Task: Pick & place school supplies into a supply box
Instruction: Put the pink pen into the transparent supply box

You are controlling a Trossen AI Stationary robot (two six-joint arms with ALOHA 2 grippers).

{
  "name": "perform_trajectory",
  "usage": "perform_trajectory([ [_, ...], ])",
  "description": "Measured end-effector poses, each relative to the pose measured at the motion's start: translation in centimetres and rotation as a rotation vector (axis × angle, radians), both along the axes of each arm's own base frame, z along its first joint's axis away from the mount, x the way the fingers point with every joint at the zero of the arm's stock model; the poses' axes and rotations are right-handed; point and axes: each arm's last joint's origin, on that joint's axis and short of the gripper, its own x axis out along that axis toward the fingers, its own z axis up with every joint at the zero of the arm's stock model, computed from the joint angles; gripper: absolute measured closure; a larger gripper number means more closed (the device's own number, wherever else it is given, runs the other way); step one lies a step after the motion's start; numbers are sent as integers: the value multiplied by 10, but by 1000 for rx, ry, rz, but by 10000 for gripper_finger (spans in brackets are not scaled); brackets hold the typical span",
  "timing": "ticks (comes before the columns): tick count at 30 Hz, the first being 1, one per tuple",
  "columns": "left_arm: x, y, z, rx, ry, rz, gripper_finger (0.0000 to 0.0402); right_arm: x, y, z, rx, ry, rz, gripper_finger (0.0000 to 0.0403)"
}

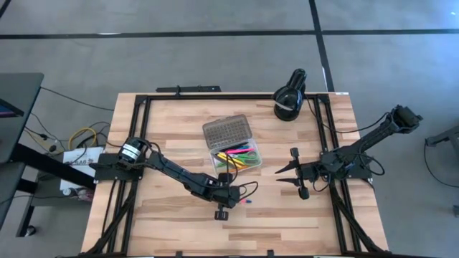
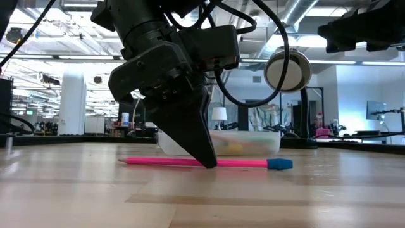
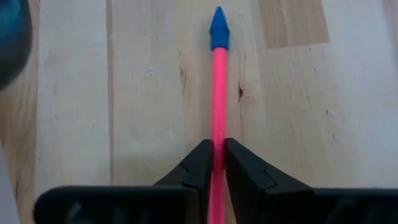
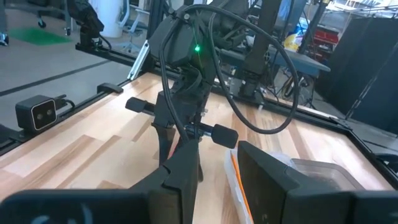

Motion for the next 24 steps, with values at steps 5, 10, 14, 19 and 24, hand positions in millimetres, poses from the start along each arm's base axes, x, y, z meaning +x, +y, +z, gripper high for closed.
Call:
perform_trajectory([
  [5,0,0,0,1,2,-3,378,0,0,0,9,2,-1,296],
  [10,-1,0,0,3,16,-4,378,1,1,-3,1,17,-1,296],
  [14,-1,0,0,2,17,-5,380,3,2,-7,-6,44,-2,296],
  [19,-1,0,0,2,17,-5,382,6,3,-12,-16,63,-3,296],
  [24,0,-1,4,31,21,-19,383,9,4,-16,-29,85,-4,296],
])
